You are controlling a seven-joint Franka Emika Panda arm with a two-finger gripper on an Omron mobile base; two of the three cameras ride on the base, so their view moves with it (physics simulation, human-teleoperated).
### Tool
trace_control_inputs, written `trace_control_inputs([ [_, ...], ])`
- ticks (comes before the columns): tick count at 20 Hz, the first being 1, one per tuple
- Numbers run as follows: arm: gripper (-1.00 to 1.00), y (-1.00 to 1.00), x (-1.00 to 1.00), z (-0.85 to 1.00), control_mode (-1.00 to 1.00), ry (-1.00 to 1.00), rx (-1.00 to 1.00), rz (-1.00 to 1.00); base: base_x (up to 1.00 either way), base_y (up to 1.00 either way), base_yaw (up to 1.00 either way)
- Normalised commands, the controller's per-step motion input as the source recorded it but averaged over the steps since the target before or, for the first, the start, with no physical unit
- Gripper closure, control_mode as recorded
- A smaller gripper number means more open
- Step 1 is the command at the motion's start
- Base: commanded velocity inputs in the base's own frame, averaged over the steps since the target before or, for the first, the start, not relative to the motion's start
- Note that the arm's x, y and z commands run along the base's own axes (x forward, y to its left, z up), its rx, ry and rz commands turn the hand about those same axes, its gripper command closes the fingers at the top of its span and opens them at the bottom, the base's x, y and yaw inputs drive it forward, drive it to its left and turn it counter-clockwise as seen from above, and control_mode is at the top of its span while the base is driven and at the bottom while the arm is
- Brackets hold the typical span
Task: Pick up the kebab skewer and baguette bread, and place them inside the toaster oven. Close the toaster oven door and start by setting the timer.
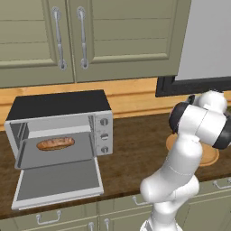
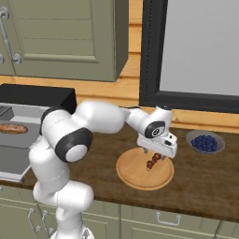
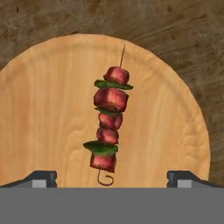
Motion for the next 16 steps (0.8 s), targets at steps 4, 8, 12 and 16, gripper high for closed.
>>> trace_control_inputs([
  [4,-1.0,0.0,0.43,-0.32,-1.0,0.0,0.0,0.03,0.0,0.0,0.0],
  [8,-1.0,0.0,0.14,-0.35,-1.0,0.02,0.0,0.01,0.0,0.0,0.0],
  [12,-1.0,0.0,0.0,-0.43,-1.0,0.0,0.0,0.0,0.0,0.0,0.0],
  [16,-1.0,0.0,0.0,-0.42,-1.0,0.0,0.0,0.0,0.0,0.0,0.0],
])
